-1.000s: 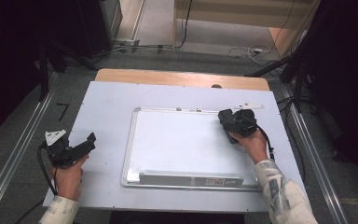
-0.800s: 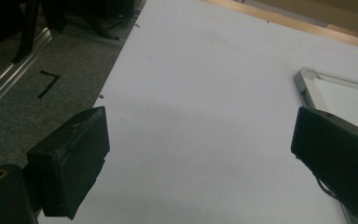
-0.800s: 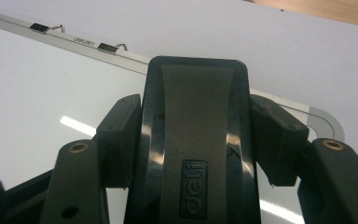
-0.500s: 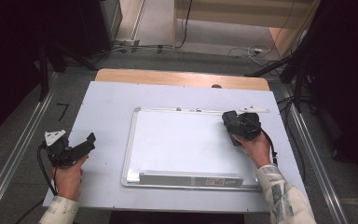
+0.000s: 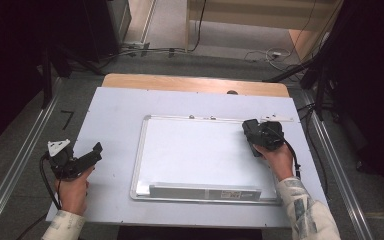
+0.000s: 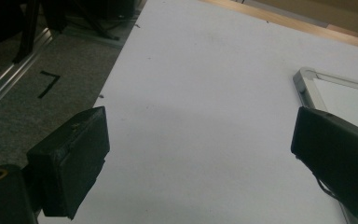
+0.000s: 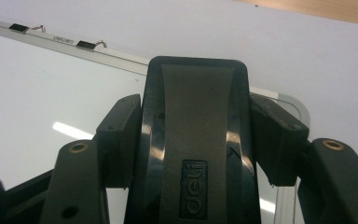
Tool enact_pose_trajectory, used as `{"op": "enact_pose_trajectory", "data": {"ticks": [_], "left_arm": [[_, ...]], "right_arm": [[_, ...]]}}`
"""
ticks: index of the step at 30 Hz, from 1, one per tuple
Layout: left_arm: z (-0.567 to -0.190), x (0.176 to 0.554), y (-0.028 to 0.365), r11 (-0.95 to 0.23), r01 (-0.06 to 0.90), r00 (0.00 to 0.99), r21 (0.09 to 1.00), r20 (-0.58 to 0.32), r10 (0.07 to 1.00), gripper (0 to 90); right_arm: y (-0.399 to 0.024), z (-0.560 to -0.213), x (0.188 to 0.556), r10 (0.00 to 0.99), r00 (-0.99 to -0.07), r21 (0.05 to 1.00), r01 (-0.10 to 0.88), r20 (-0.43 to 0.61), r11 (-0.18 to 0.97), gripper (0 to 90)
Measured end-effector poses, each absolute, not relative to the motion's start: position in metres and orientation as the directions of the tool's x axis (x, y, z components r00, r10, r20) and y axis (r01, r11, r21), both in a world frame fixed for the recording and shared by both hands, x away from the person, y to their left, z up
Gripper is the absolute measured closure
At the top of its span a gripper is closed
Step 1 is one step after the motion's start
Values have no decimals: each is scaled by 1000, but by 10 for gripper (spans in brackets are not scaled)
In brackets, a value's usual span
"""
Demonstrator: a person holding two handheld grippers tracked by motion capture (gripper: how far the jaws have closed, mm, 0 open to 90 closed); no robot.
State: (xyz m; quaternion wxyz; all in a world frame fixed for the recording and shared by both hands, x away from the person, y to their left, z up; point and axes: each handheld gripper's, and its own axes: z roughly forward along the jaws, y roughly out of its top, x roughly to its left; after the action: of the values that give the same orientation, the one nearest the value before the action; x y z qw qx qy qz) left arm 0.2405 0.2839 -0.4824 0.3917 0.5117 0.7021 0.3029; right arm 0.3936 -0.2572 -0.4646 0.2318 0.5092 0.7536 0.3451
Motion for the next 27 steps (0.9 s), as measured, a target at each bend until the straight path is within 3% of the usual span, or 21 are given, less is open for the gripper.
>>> {"op": "enact_pose_trajectory", "data": {"ticks": [27], "left_arm": [[-482,240,284,293,482,-166,826,-242,956,45]], "right_arm": [[-260,-477,409,980,-198,731,663,-36,161,374]]}}
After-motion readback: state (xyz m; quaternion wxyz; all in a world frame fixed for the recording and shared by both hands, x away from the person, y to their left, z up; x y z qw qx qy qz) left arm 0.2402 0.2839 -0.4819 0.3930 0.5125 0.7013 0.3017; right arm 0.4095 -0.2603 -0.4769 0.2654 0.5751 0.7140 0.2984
